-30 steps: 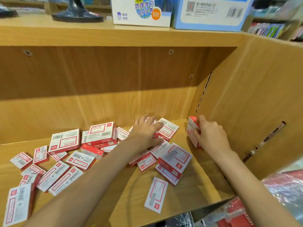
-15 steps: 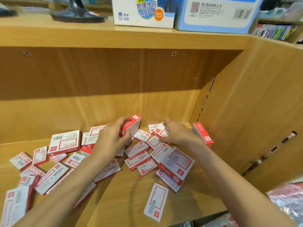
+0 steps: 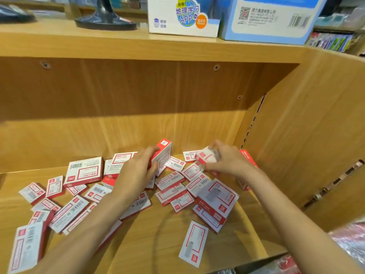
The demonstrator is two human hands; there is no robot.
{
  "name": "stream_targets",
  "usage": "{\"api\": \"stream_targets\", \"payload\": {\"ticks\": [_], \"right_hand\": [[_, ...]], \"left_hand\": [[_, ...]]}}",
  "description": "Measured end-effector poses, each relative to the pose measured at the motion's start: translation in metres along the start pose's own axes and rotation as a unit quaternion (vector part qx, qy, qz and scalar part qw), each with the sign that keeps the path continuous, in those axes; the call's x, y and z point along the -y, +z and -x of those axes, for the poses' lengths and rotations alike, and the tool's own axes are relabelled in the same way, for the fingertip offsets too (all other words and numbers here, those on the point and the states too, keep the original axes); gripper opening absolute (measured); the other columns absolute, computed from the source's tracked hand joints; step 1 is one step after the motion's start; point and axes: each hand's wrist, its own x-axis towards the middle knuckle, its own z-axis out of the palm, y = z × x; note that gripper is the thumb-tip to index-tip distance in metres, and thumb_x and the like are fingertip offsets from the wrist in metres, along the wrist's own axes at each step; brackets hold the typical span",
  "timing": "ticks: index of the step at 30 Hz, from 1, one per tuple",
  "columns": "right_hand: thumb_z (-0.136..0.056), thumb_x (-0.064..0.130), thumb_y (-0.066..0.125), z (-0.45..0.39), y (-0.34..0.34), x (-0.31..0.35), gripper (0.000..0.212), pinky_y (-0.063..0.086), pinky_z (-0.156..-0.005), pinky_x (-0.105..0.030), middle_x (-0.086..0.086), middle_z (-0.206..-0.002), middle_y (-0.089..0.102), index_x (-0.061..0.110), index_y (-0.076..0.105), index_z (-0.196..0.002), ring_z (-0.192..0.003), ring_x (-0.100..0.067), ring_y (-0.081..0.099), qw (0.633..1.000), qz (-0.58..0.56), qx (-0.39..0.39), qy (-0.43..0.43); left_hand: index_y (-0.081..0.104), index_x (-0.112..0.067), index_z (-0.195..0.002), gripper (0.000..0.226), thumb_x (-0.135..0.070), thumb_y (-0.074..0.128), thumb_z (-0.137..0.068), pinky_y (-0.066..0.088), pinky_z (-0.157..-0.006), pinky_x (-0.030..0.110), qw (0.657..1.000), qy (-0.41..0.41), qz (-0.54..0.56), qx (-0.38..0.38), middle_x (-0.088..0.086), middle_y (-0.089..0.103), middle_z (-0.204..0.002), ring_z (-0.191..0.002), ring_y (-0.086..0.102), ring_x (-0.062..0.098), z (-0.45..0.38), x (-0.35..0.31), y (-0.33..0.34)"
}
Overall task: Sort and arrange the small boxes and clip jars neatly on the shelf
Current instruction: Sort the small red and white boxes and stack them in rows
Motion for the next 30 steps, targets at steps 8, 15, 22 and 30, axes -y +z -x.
{"api": "stream_targets", "payload": {"ticks": [8,15,22,30], "right_hand": [[-0.074,0.058,0.063,0.015,0.014,0.001,0.057,0.037,-0.097,-0.038,0.004,-0.128,0.038,0.029,0.043,-0.119,-0.117,-0.018,0.038,0.986,0.146,0.075,-0.013],[-0.07,0.044,0.072,0.046,0.022,-0.014,0.061,0.046,-0.074,-0.023,0.007,-0.117,0.041,0.029,0.039,-0.12,-0.095,-0.01,0.049,0.993,0.091,0.067,-0.023],[-0.086,0.037,0.056,0.047,-0.007,-0.007,0.015,0.041,-0.058,-0.022,-0.001,-0.093,0.061,0.025,0.056,-0.096,-0.066,-0.005,0.058,0.977,-0.207,-0.032,0.042],[-0.076,0.051,0.063,0.036,0.042,0.016,0.059,0.033,-0.098,-0.037,0.002,-0.137,0.032,0.03,0.042,-0.126,-0.121,-0.025,0.035,0.969,0.23,-0.003,-0.089]], "left_hand": [[0.046,-0.016,-0.132,0.058,-0.051,0.04,-0.086,0.027,-0.107,0.046,0.992,0.088,-0.089,0.008,0.009,0.043,-0.14,-0.129,0.032,0.023,0.029,0.005,0.001],[0.057,-0.026,-0.119,0.053,-0.06,0.031,-0.088,0.015,-0.108,0.04,0.963,0.182,-0.139,0.145,0.0,0.061,-0.121,-0.113,0.055,0.017,0.042,0.005,0.025],[0.063,-0.018,-0.109,0.04,-0.039,0.036,-0.088,0.048,-0.074,0.028,0.981,0.154,-0.025,0.112,0.0,0.07,-0.096,-0.079,0.065,0.02,0.034,-0.004,0.01],[0.052,-0.028,-0.114,0.034,-0.047,0.048,-0.086,0.02,-0.099,0.021,0.982,0.181,0.0,0.055,-0.017,0.062,-0.104,-0.095,0.051,0.0,0.059,0.018,-0.007]]}}
